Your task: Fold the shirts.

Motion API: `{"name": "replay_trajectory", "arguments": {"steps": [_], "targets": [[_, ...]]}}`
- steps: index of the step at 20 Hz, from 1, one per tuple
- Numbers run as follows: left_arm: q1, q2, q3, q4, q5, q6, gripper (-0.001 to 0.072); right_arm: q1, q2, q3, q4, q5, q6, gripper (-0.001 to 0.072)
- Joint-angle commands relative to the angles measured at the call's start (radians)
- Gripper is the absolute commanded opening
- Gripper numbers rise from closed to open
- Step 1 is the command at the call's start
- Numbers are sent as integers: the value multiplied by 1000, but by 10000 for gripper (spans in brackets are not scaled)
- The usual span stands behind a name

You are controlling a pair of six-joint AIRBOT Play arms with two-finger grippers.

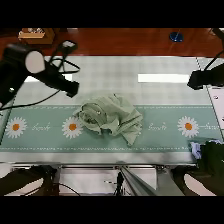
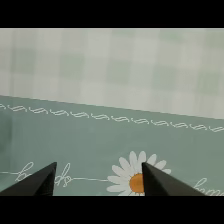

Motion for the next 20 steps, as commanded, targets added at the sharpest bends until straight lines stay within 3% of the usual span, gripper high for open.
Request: {"name": "replay_trajectory", "arguments": {"steps": [1, 4, 8, 12, 16, 20], "targets": [[166, 4, 3, -168, -156, 12, 666, 0, -45, -11, 5, -3, -9, 596], [213, 37, -100, -409, -149, 50, 666, 0, -82, -66, 2, -32, -27, 596], [156, 97, -346, -647, -69, 50, 666, 0, -100, -179, 2, -112, -45, 595], [3, 95, -516, -766, 140, 46, 667, 0, -100, -255, 3, -139, -48, 595], [-122, 58, -542, -857, 369, 45, 667, 0, -100, -267, 45, -141, -49, 595], [-172, -43, -541, -961, 404, 46, 668, 0, -100, -267, 224, -155, -141, 595]]}}
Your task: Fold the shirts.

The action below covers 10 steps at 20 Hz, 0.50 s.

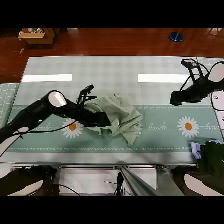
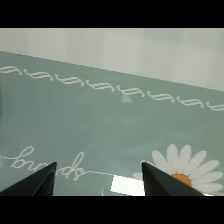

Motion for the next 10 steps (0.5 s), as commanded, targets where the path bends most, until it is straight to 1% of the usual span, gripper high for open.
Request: {"name": "replay_trajectory", "arguments": {"steps": [1, 3, 10], "targets": [[-57, -75, -11, -97, 70, 0, 668, 0, 0, -5, 179, -24, -96, 595], [-78, -87, -11, -95, 56, 1, 669, 0, 0, -5, 247, -40, -126, 595], [-85, -59, -11, -82, -28, 0, 668, 0, 0, -5, 240, -43, -128, 595]]}}
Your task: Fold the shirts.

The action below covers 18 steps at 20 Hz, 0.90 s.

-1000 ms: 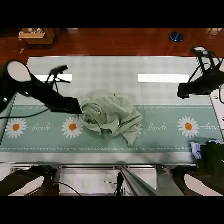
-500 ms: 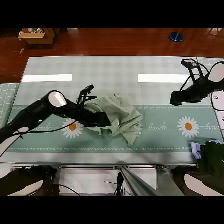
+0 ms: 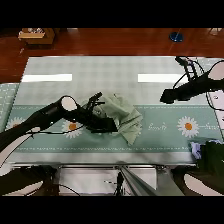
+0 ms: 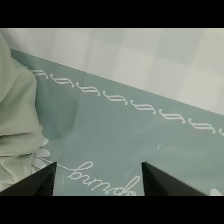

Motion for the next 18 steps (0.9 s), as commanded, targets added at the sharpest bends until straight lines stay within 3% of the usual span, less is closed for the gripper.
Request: {"name": "replay_trajectory", "arguments": {"steps": [1, 5, 8, 13, 18], "targets": [[-2, 33, 0, 16, -32, 0, 668, 0, 0, 0, 16, 0, -14, 595], [52, 127, 0, 190, -32, -53, 668, 0, 0, 0, -15, 0, -14, 595], [230, 175, 0, 330, -52, -81, 668, 0, 0, 0, -19, -1, -14, 594], [513, 176, 0, 252, -8, 18, 668, 0, 0, 0, -19, -14, -14, 594], [551, 132, 1, 204, 66, 111, 668, 0, 0, 0, -16, -18, -13, 594]]}}
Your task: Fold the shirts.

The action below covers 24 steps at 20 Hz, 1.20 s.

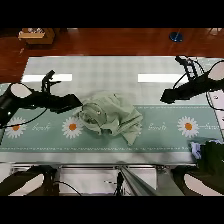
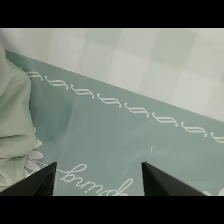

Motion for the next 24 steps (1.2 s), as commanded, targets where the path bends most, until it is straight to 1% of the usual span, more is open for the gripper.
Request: {"name": "replay_trajectory", "arguments": {"steps": [1, 4, 5, 9, 10, 11, 12, 13, 14, 15, 18, 19, 20, 21, 22, 23, 24], "targets": [[25, -50, 5, -56, 50, 88, 668, 0, 0, 0, 3, -3, 0, 594], [2, -133, 35, -161, 69, 189, 667, 0, 0, 0, 2, 0, 1, 594], [-6, -161, 48, -184, 72, 209, 667, 0, 0, 0, 2, 2, 1, 594], [-53, -277, 79, -202, 63, 216, 660, 0, 0, 0, 2, 3, 2, 594], [-61, -293, 85, -205, 48, 223, 527, 0, 0, 0, 1, 4, 2, 594], [-63, -298, 90, -205, 38, 222, 243, 0, 0, 0, -4, 4, 0, 584], [-61, -294, 98, -203, 38, 222, 193, 0, 0, 0, -34, 6, 0, 443], [-54, -289, 110, -204, 34, 222, 185, 0, 0, 0, -49, 31, -2, 333], [-46, -283, 128, -204, 18, 222, 85, 0, 0, 0, -69, 45, -33, 341], [-39, -276, 148, -203, 2, 223, 51, 0, 0, 0, -72, 47, -72, 353], [-19, -251, 211, -203, -65, 222, 42, 0, 0, -4, -68, 71, -53, 359], [-18, -243, 226, -203, -80, 222, 42, 0, 0, -22, -53, 79, -54, 413], [-17, -237, 239, -203, -87, 222, 42, -1, 0, -62, -23, 65, -54, 438], [-17, -232, 248, -203, -95, 222, 42, -1, 0, -118, 29, 37, -55, 497], [-17, -231, 253, -203, -106, 222, 42, -1, 0, -180, 103, -2, -60, 519], [-17, -231, 254, -203, -114, 222, 43, -1, 0, -244, 203, -52, -80, 584], [-18, -231, 254, -203, -122, 222, 42, -1, 0, -308, 323, -118, -109, 604]]}}
